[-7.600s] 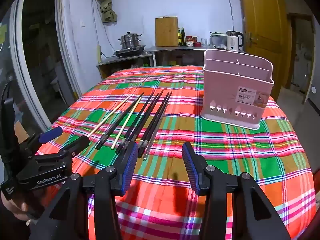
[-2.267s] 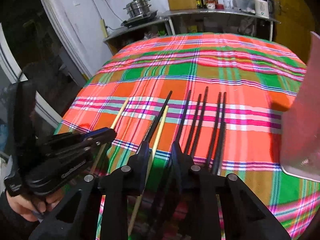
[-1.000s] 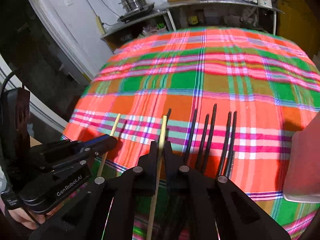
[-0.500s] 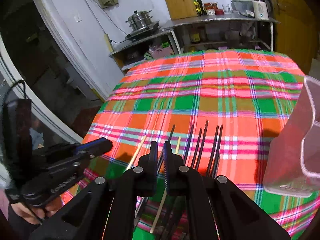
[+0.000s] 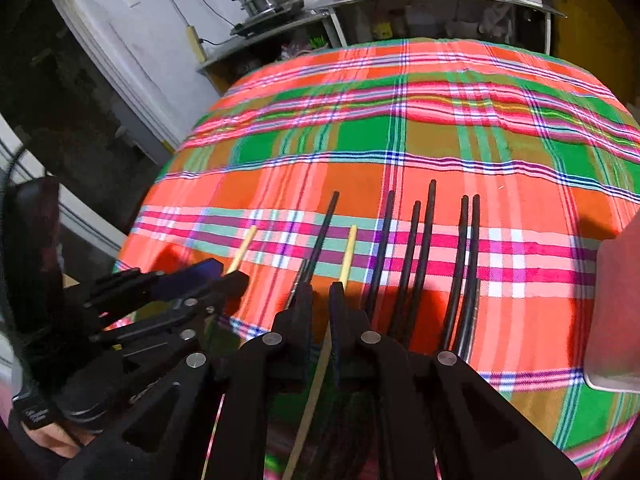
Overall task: Organize utensils
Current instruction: 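Grasp a light wooden chopstick with the left tool while the right tool grasps another wooden chopstick, then carry the wooden chopstick in the left tool toward the pink basket while the right tool carries its own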
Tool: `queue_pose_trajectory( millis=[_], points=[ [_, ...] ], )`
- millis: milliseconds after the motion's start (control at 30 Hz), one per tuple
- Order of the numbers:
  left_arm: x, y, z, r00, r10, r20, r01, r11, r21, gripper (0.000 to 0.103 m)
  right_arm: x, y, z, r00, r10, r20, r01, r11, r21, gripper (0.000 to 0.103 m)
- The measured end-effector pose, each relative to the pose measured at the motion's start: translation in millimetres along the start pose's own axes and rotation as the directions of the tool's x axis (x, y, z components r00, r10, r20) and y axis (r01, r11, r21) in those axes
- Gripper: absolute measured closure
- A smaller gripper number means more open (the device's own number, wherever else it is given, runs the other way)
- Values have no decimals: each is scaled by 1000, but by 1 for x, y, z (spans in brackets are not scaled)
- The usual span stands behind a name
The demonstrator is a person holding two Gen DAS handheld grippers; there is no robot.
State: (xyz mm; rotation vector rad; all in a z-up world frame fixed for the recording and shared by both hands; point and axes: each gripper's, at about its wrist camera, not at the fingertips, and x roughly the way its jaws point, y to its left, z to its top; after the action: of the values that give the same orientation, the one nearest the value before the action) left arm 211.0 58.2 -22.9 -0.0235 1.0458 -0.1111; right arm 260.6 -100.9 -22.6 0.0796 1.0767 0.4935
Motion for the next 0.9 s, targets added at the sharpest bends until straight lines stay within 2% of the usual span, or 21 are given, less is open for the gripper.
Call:
queue_pose_trajectory(
  millis=[233,300,367,567,900],
  points=[
    [4,-3,6,1000,25,-7,-25,1000,10,80,10,0,6,999,-38,-8,38,999,-1,95],
    [5,-2,8,1000,19,-8,-19,1000,3,91,11,0,8,999,-40,-9,40,999,-2,95],
    [5,0,9,1000,3,-14,-4,1000,-13,97,13,1,10,999,-34,-12,34,999,-4,96],
    [-6,6,12,1000,-16,-2,15,999,-42,97,-3,2,12,1000,2,19,-2,1000,0,97],
    [-73,9,26,993,-35,112,40,998,-43,97,-61,9,23,990,54,129,-53,999,-13,98]
  ],
)
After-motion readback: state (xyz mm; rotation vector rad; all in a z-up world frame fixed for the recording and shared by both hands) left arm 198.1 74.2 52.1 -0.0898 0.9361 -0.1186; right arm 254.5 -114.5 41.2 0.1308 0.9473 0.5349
